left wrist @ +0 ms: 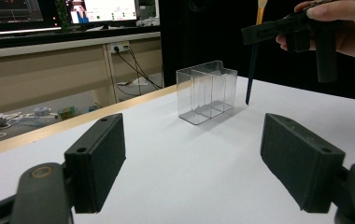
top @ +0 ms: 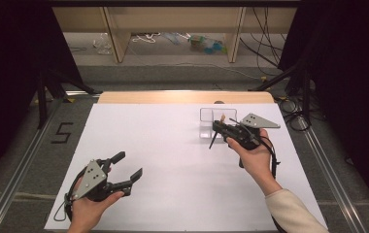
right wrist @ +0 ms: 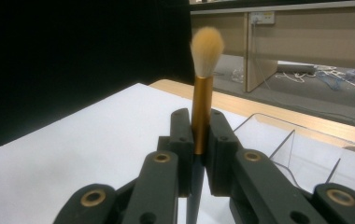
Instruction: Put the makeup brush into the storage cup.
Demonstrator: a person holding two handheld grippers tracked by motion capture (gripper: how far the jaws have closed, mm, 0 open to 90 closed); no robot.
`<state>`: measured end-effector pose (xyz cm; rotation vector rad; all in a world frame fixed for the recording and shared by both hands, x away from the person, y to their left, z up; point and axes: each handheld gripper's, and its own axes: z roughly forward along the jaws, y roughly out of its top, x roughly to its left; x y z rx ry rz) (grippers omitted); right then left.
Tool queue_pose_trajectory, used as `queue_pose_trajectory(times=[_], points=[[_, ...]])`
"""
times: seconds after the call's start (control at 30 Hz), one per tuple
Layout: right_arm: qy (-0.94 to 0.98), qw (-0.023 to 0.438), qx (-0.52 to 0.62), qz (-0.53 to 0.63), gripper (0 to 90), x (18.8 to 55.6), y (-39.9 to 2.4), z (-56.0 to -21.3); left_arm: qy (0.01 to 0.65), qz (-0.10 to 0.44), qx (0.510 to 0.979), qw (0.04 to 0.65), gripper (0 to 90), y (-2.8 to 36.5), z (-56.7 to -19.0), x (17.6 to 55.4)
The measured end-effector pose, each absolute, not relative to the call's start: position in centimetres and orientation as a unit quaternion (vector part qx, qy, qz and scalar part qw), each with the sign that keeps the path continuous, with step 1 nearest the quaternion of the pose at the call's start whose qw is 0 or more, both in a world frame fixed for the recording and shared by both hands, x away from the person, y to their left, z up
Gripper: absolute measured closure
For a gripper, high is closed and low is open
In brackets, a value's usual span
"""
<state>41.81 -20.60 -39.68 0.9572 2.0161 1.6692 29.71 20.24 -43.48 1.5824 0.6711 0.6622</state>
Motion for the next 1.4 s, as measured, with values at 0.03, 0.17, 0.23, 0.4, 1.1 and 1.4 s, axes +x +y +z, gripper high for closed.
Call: queue_pose_trajectory(times=[0.03,0.17,0.23,0.4,1.1,1.4], points=[[0.71,0.179,0.339,0.591,83.7,41.9,-20.6,-39.7,0.29,0.286,0.684,0.605,22.5,20.2,-43.5,29.7],[0.715,0.183,0.344,0.58,83.8,42.0,-20.9,-39.4,0.288,0.288,0.685,0.604,22.4,20.2,-43.5,29.7],[0.716,0.184,0.343,0.58,83.7,42.0,-21.0,-39.4,0.288,0.288,0.685,0.604,22.4,20.2,-43.5,29.7],[0.712,0.189,0.343,0.582,83.7,42.2,-20.9,-39.5,0.29,0.288,0.685,0.604,22.3,20.2,-43.5,29.7],[0.711,0.204,0.345,0.578,83.7,42.7,-21.6,-38.7,0.288,0.293,0.686,0.6,20.9,20.1,-43.5,29.8],[0.707,0.217,0.344,0.578,83.7,43.0,-21.9,-38.6,0.285,0.297,0.688,0.597,20.8,20.2,-43.5,29.8]])
